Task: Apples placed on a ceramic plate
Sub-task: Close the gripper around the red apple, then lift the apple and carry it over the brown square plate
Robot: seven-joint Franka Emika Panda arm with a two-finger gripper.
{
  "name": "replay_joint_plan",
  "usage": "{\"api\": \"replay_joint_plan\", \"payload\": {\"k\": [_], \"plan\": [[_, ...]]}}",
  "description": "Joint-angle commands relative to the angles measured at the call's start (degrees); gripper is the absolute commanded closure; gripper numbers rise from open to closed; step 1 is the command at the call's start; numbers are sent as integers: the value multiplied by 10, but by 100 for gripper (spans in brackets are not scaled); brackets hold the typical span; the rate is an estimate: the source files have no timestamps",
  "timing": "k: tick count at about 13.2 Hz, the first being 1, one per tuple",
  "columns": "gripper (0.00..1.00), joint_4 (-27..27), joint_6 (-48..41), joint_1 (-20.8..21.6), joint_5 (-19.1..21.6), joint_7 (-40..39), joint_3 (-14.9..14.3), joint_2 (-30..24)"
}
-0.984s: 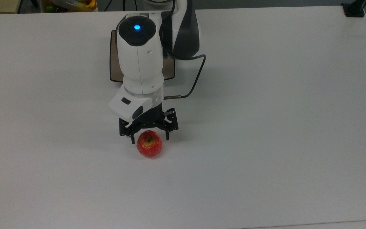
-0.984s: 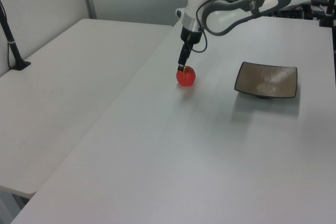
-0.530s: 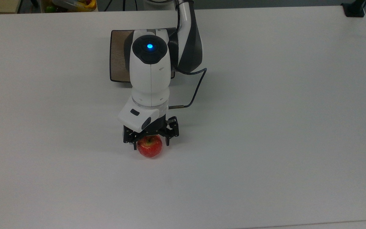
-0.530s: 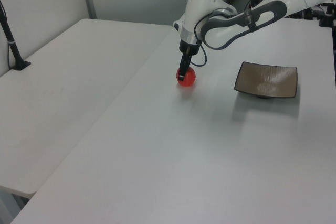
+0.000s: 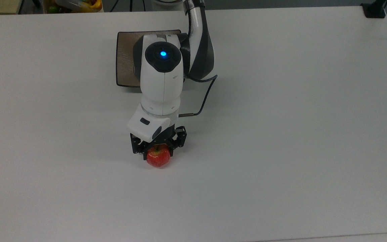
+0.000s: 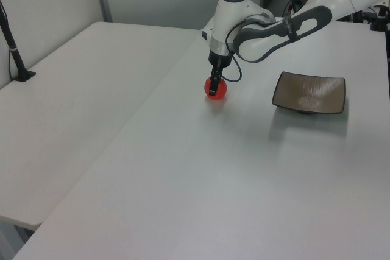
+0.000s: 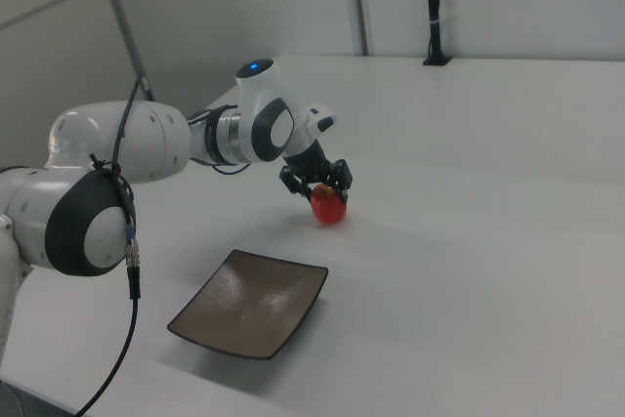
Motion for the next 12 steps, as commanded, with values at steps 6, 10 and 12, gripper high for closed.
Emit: {"api": "replay_joint_plan", "payload": {"k": [6,10,12], "plan": [[95,-22,-9,6,1,12,-4,-75],[95,-60,-87,5,49,10,-4,-195],[95,-101,-120,6,63,9,-3,-265]]}}
